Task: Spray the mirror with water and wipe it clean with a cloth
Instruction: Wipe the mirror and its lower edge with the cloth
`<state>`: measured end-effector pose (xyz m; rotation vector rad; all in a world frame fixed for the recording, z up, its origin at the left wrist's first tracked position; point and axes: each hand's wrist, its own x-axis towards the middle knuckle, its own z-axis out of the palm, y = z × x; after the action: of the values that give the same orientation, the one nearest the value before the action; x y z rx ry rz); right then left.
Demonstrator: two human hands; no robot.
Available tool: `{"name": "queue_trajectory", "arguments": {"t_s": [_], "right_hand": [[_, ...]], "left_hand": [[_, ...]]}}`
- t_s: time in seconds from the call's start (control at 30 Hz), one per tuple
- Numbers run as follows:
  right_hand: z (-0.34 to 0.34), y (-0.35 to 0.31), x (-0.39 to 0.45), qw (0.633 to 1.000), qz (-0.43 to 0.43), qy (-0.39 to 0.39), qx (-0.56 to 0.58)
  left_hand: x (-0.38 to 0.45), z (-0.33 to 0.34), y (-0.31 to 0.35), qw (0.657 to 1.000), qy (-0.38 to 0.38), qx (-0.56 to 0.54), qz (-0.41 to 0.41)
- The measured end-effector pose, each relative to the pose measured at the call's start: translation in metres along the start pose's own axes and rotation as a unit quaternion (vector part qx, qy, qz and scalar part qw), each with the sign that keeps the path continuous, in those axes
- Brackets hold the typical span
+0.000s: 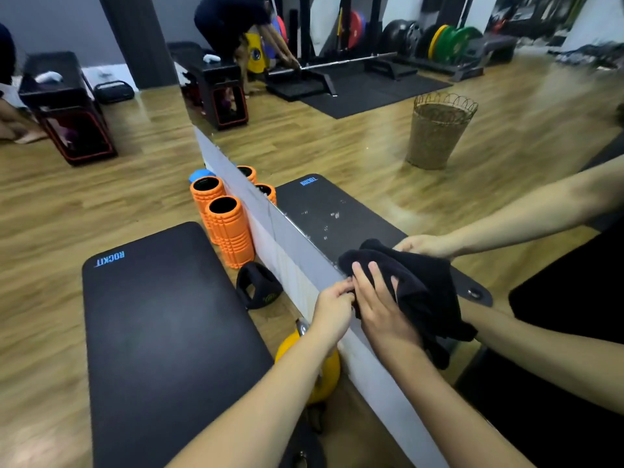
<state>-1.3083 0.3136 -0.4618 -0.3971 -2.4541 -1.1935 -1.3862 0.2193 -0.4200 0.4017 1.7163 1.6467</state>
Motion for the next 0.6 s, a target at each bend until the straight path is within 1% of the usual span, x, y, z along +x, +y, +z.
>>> {"name": "queue_trajectory", "arguments": {"t_s": [0.1, 0.17, 0.2, 0.27, 0.3, 0.37, 0.47, 0.5, 0.6], "right_hand": [[-0.012, 0.003, -0.008, 0.997, -0.019, -0.071, 0.010], [-0.019, 0.004, -0.014, 0.993, -0.028, -0.114, 0.005], [-0.021, 0.006, -0.015, 0.993, -0.019, -0.120, 0.007], [-0.021, 0.007, -0.015, 0.992, -0.010, -0.123, -0.013], [-0.018, 0.006, -0.015, 0.991, -0.021, -0.126, -0.033], [-0.017, 0.003, -0.016, 0.990, -0.043, -0.127, -0.038], [-0.018, 0.004, -0.016, 0.992, -0.051, -0.111, -0.013], [-0.017, 0.003, -0.017, 0.994, -0.046, -0.095, -0.005], [-0.004, -0.006, -0.020, 0.994, -0.001, -0.063, 0.087]], "left_hand": [[0.000, -0.007, 0.004, 0.995, 0.002, 0.099, 0.004], [-0.001, -0.012, 0.005, 0.993, 0.008, 0.118, 0.003], [0.000, -0.015, 0.007, 0.993, 0.019, 0.117, 0.002], [0.005, -0.018, 0.014, 0.992, 0.047, 0.115, 0.005], [0.009, -0.018, 0.018, 0.992, 0.057, 0.114, 0.008], [0.019, -0.015, 0.026, 0.990, 0.072, 0.117, 0.012], [0.034, -0.007, 0.031, 0.989, 0.084, 0.125, 0.011], [0.037, -0.006, 0.033, 0.989, 0.086, 0.120, 0.010], [0.045, -0.015, 0.036, 0.989, 0.095, 0.114, 0.009]]}}
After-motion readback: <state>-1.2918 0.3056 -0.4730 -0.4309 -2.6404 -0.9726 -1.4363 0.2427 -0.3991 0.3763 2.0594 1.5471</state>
